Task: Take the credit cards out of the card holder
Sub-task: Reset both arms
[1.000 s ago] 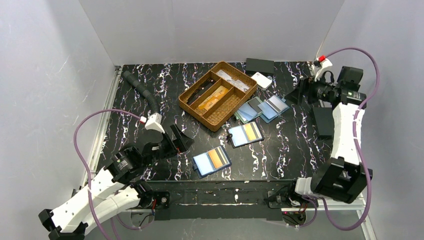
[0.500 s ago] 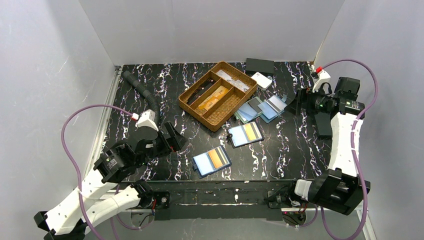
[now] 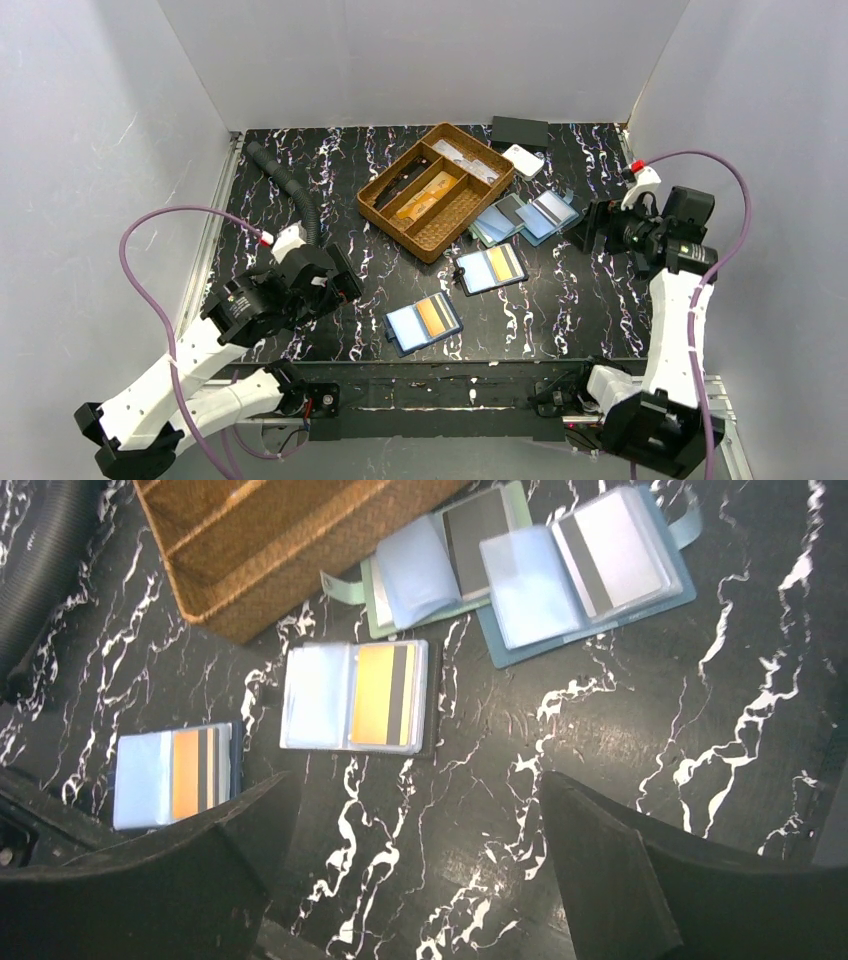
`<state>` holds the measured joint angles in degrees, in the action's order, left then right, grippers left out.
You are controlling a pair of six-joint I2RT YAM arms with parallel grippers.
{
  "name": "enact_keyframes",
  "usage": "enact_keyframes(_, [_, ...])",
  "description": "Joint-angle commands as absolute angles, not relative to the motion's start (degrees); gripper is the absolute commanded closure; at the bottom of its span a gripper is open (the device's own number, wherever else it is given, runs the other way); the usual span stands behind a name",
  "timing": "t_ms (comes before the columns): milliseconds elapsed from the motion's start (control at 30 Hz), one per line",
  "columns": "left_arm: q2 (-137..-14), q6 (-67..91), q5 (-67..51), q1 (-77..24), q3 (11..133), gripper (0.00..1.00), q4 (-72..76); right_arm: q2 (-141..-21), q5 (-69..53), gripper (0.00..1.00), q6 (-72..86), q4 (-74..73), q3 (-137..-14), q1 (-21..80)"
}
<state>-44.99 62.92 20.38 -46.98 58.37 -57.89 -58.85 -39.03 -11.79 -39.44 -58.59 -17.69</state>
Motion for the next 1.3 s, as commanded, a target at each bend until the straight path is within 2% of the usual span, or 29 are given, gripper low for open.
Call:
enact_keyframes(0, [-43.52, 68.20, 24.74, -46.75, 58.78, 0.02, -62.16, -51.88, -37.08, 0.02, -6.93, -32.65, -56.33, -18.11])
enact_keyframes(300, [-26.90, 59.45, 13.18, -46.72, 48.58, 0.02, -45.45, -51.62, -35.03, 0.02, -7.36, -38.76, -60.29, -18.19])
enact_keyframes(467, [-21.22, 58.03, 10.16, -46.77, 44.86, 0.02, -42.10, -51.94, -36.94, 0.02, -7.37, -39.98, -61.40, -18.19])
enact_keyframes(867, [-23.01, 55.73, 5.28, -46.74, 45.86, 0.02, -44.27, -52.91, -44.16, 0.02, -2.58, -32.11, -57.45, -18.19])
enact_keyframes(1267, [-22.64, 54.23, 0.06, -46.80, 43.08, 0.02, -41.22, -51.11, -46.90, 0.02, -1.76, -30.94, -55.17, -18.19])
